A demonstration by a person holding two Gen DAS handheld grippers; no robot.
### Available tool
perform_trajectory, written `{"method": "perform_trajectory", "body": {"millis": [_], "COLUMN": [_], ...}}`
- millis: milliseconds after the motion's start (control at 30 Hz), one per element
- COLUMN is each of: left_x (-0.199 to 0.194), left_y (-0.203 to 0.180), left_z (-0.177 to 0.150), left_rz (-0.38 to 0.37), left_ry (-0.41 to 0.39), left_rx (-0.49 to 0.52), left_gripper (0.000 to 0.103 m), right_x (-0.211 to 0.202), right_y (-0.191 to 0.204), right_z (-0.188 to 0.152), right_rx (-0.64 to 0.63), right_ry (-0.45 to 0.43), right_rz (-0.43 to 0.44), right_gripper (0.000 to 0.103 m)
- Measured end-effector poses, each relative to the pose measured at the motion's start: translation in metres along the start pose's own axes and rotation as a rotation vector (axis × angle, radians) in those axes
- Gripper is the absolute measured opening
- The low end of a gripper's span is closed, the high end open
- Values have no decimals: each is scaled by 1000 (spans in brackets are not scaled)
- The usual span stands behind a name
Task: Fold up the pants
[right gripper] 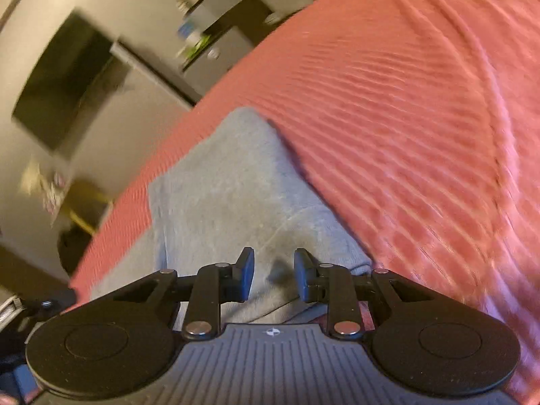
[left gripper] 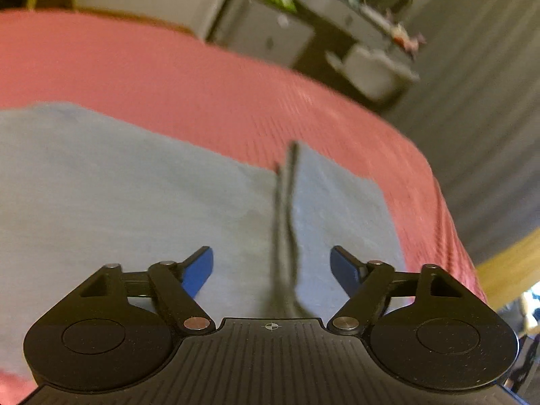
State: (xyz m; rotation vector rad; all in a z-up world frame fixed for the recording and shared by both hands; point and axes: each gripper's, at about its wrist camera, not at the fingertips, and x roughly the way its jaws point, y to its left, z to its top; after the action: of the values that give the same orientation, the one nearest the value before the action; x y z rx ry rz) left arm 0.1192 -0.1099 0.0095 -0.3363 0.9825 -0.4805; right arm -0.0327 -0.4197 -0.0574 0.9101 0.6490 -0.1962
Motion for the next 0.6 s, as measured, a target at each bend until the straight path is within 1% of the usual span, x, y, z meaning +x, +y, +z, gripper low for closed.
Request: {"method": "perform_trajectory", "body": {"millis": [67,100,167,200,333,400,433,500,533,600], "left_x": [31,46,68,75,102,110,109,105,100,88], "left_y": [-5,-7,-8,-8,-13,-11,-9,-3,0,2], "left_z": [4,6,6,4,5,8,10,14,12,12], "left_rz": [-27,-33,-55,-58,-43,-44,-47,-49,-69,-99], "left_ry": [89,135,189,200,238,245,250,259,255,220], "left_rx": [-25,-48,-79,-91,-82,-120,-144,-180,-199,-212], "left_gripper": [67,58,53,47,47,45,40,17,16,15], "right_x": [-1,0,5,-1,5,10,12,11,10,8], "right_y": [-6,-6,-4,-9,-14,-20,-20,-23,-25,-28], "right_z": [0,-2,0,-2,-6,-3,-2,-1,-1,0], "right_rx": [18,26,39,45,84,98,103,117,126,150], "right_ry": [-2,-4,-5,-5,5,11,12,12,11,8], "right_rz": [23,38,59,67,111,135,148,177,188,214], "right_gripper": [27,30,33,33,36,40,42,48,49,50]}}
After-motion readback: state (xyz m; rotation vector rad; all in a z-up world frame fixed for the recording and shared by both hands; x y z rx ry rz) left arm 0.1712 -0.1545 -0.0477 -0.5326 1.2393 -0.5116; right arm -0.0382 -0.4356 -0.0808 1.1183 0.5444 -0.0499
